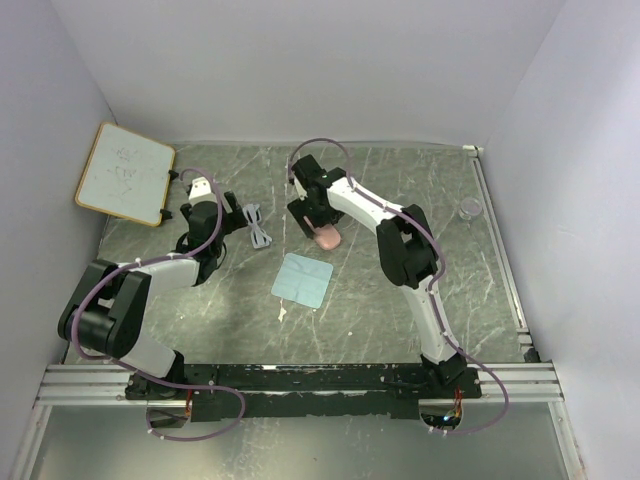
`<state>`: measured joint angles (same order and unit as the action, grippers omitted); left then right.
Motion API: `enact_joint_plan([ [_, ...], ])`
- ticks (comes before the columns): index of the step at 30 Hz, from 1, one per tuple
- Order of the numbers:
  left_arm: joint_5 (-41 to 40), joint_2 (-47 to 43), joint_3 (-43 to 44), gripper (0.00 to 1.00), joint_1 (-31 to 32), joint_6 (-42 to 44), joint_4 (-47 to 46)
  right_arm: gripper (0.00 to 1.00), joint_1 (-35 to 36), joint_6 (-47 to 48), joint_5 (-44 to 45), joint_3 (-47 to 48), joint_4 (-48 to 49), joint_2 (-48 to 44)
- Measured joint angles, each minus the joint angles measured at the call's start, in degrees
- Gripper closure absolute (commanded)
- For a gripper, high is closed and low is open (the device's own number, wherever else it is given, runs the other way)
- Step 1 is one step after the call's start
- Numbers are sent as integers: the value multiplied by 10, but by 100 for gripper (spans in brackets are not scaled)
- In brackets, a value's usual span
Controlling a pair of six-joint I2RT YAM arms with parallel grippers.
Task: Organize the sunglasses
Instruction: Place the sunglasses case at the center of the board, then pick up the sunglasses case from the center of the board.
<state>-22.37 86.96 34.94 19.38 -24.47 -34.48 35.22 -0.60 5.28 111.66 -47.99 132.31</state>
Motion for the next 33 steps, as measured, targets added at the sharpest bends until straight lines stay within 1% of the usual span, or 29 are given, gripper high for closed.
enact_joint_plan([
  [13, 1, -6, 0, 6, -3, 0, 0, 27, 0, 3, -6, -16, -3, 0],
  [27, 2, -6, -2, 6, -5, 0, 0, 31, 0, 6, -8, 3, -7, 15],
  [31, 2, -6, -2, 6, -6, 0, 0, 33, 1, 6, -8, 7, -8, 18],
  [33, 2, -6, -2, 6, -6, -1, 0, 37, 1, 6, -8, 7, -8, 19],
])
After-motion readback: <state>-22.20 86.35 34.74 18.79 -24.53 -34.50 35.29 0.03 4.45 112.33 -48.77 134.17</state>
